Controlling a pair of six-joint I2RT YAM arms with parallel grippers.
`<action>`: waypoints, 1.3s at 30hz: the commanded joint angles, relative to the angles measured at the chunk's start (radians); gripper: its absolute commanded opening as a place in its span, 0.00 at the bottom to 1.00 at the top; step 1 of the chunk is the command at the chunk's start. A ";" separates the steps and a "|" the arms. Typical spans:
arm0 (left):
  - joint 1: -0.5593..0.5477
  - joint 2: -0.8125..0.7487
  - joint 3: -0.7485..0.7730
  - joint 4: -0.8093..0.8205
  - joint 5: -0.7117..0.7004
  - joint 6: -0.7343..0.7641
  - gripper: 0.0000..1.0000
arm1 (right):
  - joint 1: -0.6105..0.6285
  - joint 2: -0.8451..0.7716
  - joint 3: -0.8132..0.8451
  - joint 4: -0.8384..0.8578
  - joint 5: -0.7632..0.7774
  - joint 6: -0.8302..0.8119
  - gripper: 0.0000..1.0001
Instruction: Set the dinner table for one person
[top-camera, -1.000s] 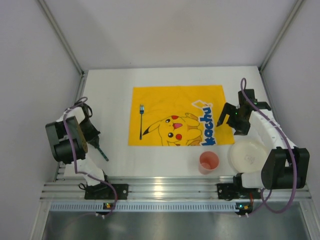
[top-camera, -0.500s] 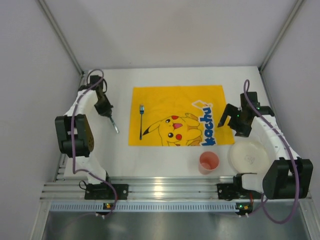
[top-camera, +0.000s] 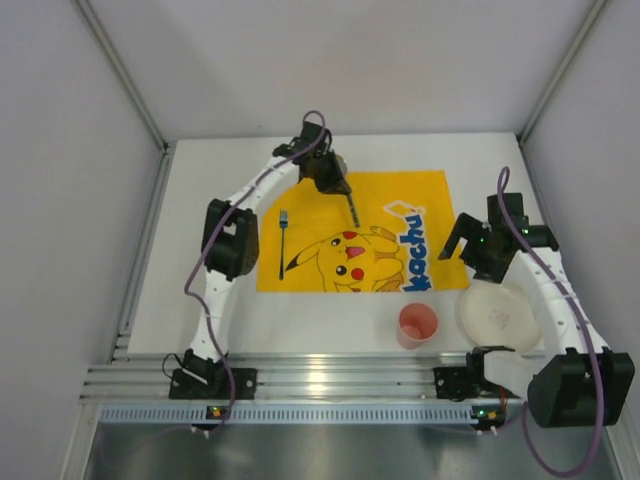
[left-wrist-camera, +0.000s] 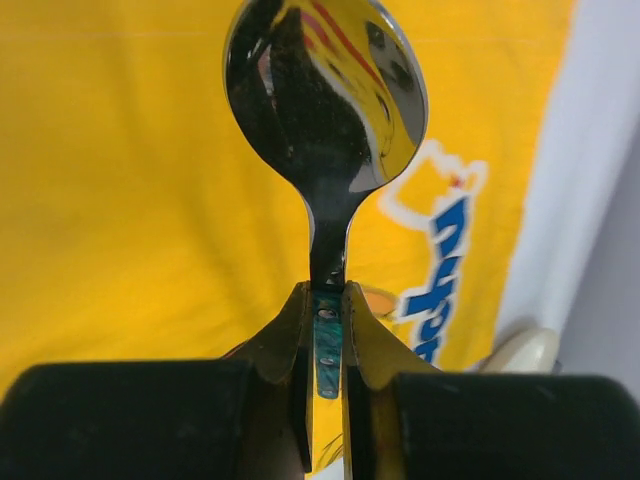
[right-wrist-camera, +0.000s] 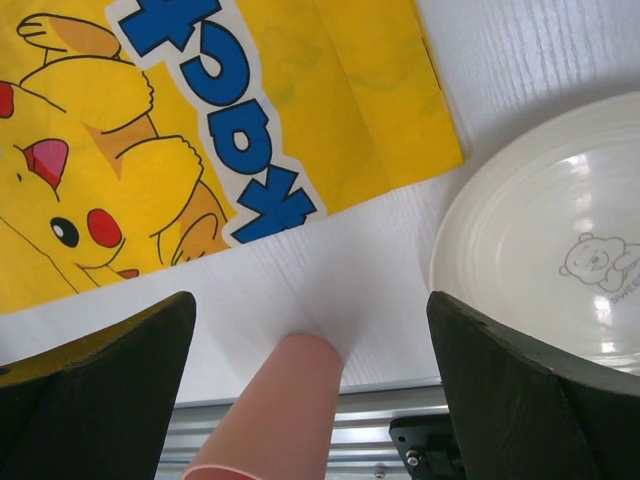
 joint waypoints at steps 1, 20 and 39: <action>-0.114 0.136 0.243 0.125 0.190 -0.106 0.00 | 0.007 -0.072 0.063 -0.066 0.047 0.020 1.00; -0.295 0.322 0.274 0.302 0.246 -0.192 0.30 | -0.025 -0.132 0.144 -0.152 0.162 -0.015 1.00; -0.194 -0.032 -0.045 0.412 0.295 -0.169 0.98 | -0.177 0.300 0.144 -0.103 -0.011 -0.034 1.00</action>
